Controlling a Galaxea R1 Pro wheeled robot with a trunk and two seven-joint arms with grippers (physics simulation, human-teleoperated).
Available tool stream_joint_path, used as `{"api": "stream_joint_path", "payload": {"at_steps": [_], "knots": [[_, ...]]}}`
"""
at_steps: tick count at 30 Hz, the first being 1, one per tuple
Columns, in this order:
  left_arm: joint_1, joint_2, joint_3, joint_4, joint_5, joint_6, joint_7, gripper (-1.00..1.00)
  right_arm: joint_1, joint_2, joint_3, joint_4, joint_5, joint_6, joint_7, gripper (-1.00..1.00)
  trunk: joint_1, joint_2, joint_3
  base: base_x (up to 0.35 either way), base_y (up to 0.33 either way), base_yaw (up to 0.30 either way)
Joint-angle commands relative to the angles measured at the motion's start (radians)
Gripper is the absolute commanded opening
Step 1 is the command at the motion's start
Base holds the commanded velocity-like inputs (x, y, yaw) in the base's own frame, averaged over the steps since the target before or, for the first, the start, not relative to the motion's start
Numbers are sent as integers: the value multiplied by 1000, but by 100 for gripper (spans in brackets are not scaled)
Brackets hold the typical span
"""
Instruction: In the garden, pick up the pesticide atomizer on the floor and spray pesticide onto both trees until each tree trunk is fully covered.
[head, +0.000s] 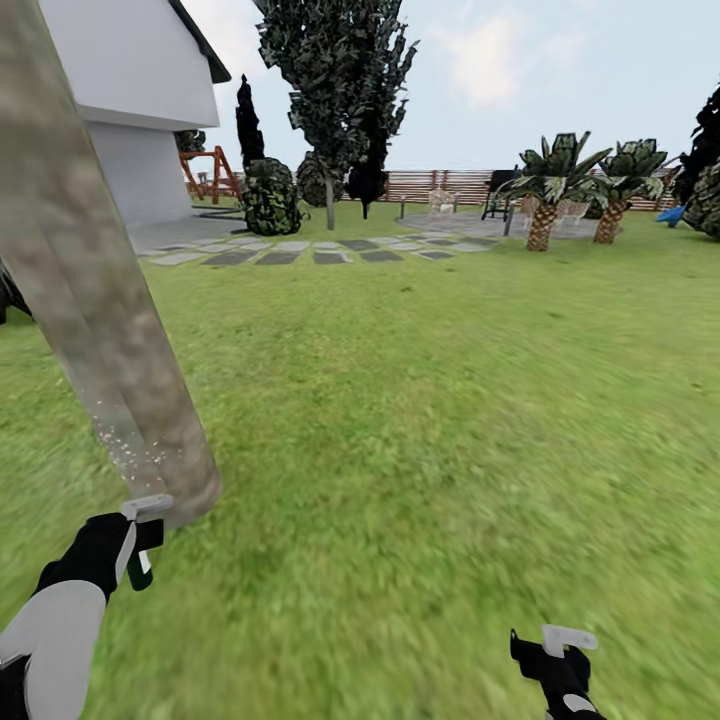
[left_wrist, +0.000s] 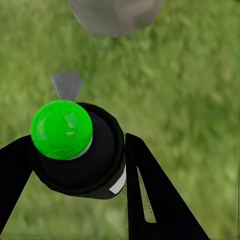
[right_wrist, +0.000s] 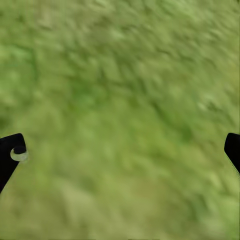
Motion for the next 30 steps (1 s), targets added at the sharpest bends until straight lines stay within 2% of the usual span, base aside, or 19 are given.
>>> {"api": "stream_joint_path", "payload": {"at_steps": [1,9,14,30], "knots": [[-1,-4,5,-2,-10,3,-5,-100,-1,0,-6,1,11,-3,-4,100,0,0,-1,237,-195,278],[-1,-7,5,-2,-9,3,-4,-100,-1,0,-6,1,11,-3,-4,100,0,0,-1,230,-183,278],[-1,-13,3,-2,-9,3,-4,-100,-1,0,-6,1,11,-3,-4,100,0,0,-1,50,-61,257],[-1,-14,2,-2,-10,3,-4,-100,-1,0,-6,1,11,-3,-4,100,0,0,-1,139,-237,16]]}}
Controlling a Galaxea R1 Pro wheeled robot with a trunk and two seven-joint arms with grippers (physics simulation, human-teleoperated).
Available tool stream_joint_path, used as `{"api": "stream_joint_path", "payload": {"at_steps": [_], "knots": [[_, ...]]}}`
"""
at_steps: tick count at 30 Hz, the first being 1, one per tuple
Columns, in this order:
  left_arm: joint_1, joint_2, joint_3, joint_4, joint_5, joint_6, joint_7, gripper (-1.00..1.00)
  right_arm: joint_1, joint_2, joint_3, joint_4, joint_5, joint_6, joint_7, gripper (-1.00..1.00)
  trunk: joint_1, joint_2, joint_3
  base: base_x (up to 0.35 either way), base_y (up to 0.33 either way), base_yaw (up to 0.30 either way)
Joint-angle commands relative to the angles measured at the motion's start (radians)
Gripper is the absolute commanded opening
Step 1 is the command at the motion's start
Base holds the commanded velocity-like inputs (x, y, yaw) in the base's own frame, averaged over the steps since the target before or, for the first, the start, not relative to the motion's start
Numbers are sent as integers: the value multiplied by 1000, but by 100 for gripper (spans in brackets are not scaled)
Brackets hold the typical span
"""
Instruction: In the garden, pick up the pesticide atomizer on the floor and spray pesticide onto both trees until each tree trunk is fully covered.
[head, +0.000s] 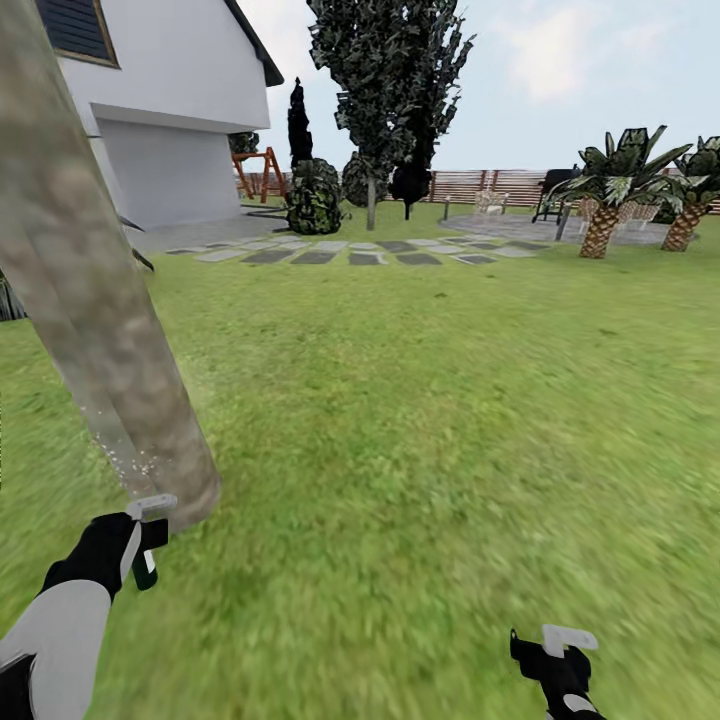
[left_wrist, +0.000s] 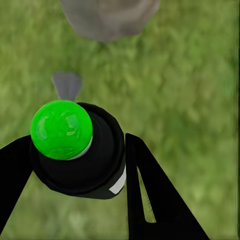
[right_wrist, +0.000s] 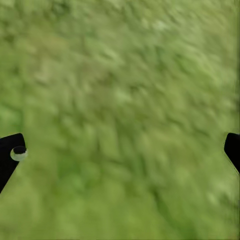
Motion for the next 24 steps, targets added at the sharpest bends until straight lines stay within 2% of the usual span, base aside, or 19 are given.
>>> {"api": "stream_joint_path", "payload": {"at_steps": [1,13,24], "knots": [[-1,-1,5,-2,-8,4,-5,-100,-1,0,-6,1,11,-3,-4,100,0,0,-1,141,-243,195],[-1,-1,5,-2,-9,4,-5,-100,-1,0,-6,1,11,-3,-3,100,0,0,-1,140,-244,256],[-1,-1,5,-2,-8,4,-5,-100,-1,0,-6,1,11,-3,-3,100,0,0,-1,118,-253,12]]}}
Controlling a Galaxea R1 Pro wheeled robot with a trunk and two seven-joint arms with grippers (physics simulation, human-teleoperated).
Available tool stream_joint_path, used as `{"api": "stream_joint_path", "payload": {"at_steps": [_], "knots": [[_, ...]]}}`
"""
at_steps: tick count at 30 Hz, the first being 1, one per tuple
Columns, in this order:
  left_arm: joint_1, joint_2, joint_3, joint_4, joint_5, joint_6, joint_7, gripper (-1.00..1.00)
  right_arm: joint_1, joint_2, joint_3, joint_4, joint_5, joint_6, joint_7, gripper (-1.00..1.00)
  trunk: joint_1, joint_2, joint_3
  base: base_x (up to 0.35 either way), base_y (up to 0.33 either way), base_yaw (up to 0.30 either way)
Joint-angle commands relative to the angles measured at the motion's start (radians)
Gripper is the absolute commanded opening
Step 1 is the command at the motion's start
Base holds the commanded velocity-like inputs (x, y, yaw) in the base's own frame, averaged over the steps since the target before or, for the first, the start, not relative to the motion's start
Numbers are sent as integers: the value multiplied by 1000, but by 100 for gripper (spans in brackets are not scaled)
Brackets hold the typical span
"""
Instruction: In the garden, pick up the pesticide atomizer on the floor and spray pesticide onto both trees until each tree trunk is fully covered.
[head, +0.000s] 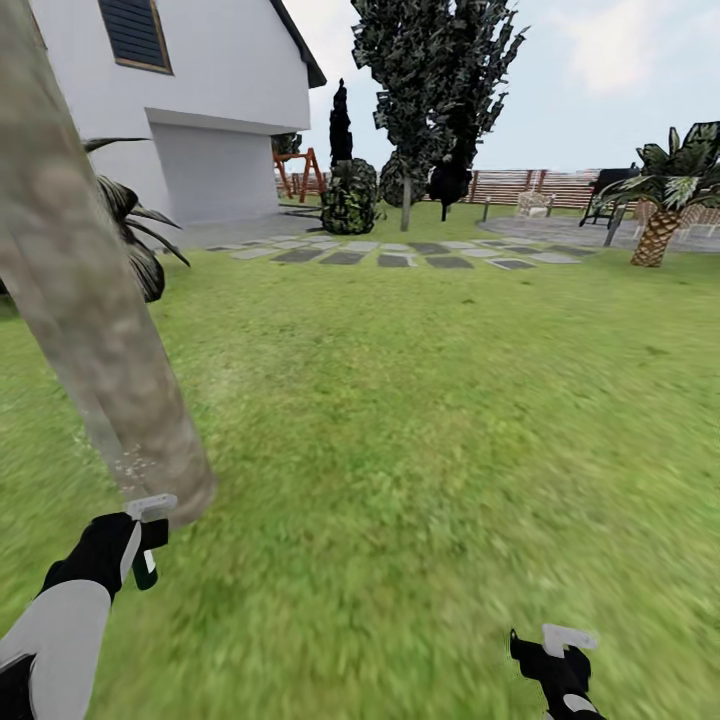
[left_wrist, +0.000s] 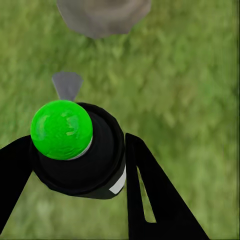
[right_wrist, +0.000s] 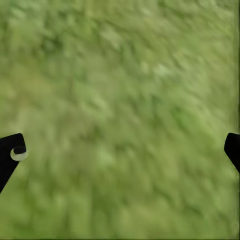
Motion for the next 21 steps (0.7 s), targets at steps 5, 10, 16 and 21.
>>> {"api": "stream_joint_path", "payload": {"at_steps": [5,10,16,21], "knots": [[-1,-1,5,-2,-8,4,-5,-100,-1,0,-6,1,11,-3,-4,100,0,0,-1,96,-262,78],[-1,-1,6,-2,-8,4,-5,-100,-1,0,-6,1,11,-3,-4,100,0,0,-1,91,-257,260],[-8,-5,-1,-16,-7,8,-19,-100,-1,0,-7,1,11,-3,-4,100,0,0,-1,9,-32,277],[-69,-44,-4,-36,-7,19,-21,-100,-1,0,-7,1,11,-3,-4,100,0,0,-1,0,0,277]]}}
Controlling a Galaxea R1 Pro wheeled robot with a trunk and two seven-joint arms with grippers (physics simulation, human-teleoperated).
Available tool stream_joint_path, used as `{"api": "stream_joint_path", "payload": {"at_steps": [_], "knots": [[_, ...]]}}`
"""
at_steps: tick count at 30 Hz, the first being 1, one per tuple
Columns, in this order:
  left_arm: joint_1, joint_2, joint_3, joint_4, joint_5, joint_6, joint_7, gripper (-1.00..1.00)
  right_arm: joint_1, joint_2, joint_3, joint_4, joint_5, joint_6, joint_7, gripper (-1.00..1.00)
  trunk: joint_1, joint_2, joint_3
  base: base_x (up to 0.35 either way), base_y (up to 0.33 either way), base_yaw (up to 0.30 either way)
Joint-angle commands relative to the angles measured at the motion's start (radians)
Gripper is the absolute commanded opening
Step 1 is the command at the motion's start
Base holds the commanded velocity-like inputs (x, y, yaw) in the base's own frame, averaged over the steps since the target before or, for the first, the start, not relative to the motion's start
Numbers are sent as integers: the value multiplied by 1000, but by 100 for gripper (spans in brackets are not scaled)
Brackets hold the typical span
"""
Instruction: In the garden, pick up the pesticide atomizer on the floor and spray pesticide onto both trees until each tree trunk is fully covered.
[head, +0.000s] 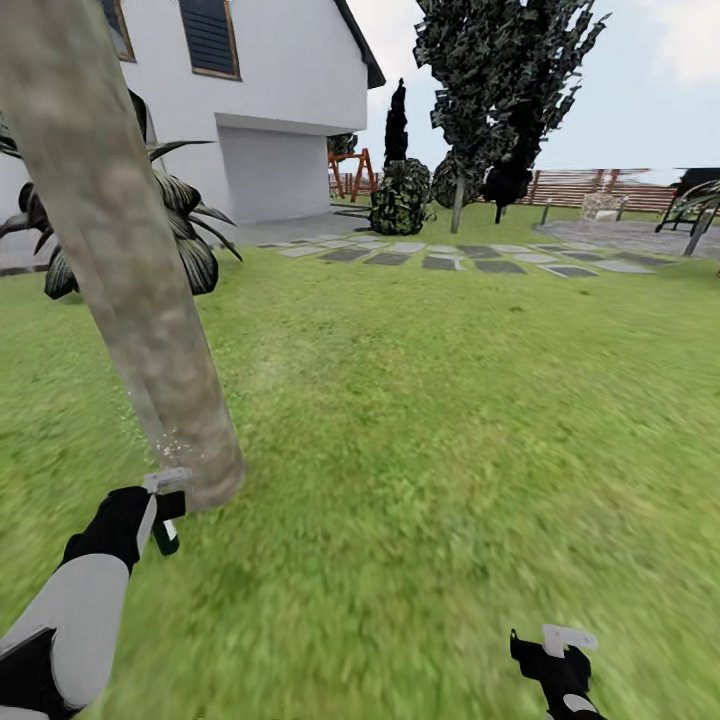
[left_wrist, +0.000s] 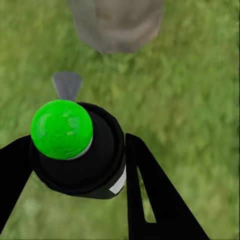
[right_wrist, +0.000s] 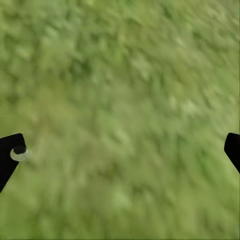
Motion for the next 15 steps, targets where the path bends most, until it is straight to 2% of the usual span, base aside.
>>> {"api": "stream_joint_path", "payload": {"at_steps": [1,3,5,9,11,13,14,15], "knots": [[-17,-9,5,-3,-17,5,-7,-100,-1,0,-6,1,11,-3,-4,100,0,0,-1,0,0,277],[-50,-32,1,-6,-18,10,-6,-100,-1,0,-6,1,11,-3,-5,100,0,0,-1,0,0,277],[-104,-54,-2,-7,-18,43,-6,-100,-1,0,-7,1,11,-3,-5,100,0,0,-1,0,0,240],[-170,-49,-3,-12,-19,82,-7,-100,-1,-3,-7,1,11,-3,-5,100,0,0,-1,0,0,51],[-193,-33,-4,-58,-19,102,-9,-100,-1,-6,-7,1,11,-3,-5,100,0,0,-1,0,0,5],[-196,-6,-4,-98,-18,155,-33,-100,0,-7,-7,1,11,-3,-5,100,0,0,-1,0,0,1],[-196,8,-5,-107,-19,171,-65,-100,0,-7,-7,1,11,-3,-5,100,0,0,-1,0,0,0],[-194,34,-5,-112,-21,180,-113,-100,0,-8,-7,1,11,-3,-5,100,0,0,-1,0,0,0]]}}
